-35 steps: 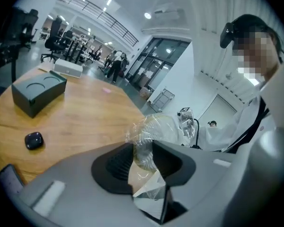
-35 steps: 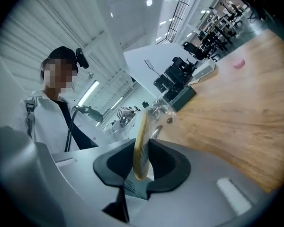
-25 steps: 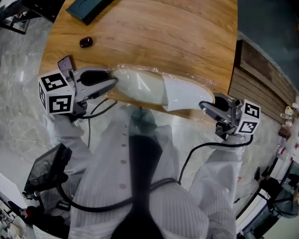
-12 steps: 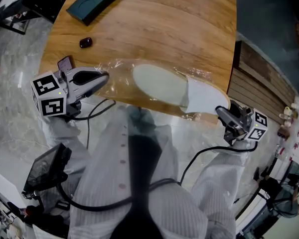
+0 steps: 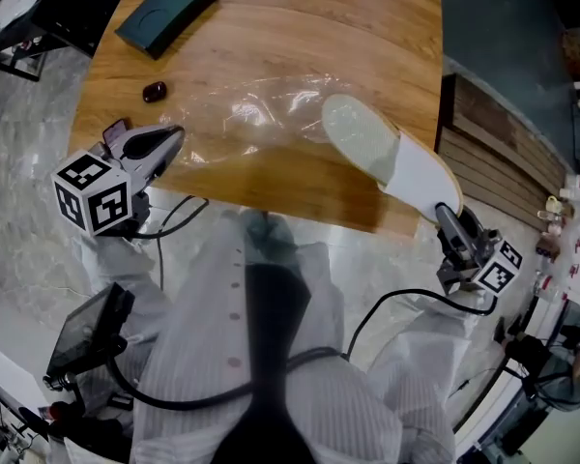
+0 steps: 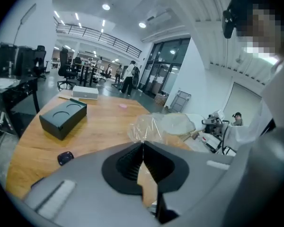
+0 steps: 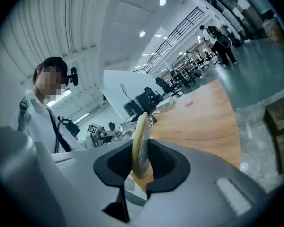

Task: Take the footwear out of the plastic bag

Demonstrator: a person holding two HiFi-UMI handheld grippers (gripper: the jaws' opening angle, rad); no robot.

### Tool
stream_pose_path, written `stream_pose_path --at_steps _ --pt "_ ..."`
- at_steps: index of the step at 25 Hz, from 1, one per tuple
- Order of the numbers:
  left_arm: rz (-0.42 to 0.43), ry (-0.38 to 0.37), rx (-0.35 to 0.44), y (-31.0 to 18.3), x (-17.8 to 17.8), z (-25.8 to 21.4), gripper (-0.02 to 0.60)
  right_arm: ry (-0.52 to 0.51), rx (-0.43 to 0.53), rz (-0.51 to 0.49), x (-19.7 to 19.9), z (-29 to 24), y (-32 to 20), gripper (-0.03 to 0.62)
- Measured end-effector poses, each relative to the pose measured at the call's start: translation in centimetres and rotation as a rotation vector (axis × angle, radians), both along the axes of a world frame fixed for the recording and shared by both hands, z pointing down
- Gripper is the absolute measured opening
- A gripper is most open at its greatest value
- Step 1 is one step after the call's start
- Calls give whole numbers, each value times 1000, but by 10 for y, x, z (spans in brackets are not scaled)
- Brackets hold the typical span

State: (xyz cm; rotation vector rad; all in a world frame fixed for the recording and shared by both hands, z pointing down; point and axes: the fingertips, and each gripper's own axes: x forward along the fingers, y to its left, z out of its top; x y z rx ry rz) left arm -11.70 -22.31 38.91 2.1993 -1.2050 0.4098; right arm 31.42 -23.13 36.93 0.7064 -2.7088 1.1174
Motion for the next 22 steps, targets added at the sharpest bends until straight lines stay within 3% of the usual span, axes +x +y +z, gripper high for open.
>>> stream_pose_path --at_steps 6,12,17,22 --pt "-212 -144 77 -22 -9 1 2 153 69 237 -4 7 -7 87" --pt "-408 -220 220 -34 -2 -13 2 263 201 457 -33 -8 -11 87" --pt "-462 -240 334 -39 20 -24 2 310 295 519 -82 -12 -13 87" --pt "-459 -227 358 -39 43 -22 2 344 352 546 -113 -11 -15 87"
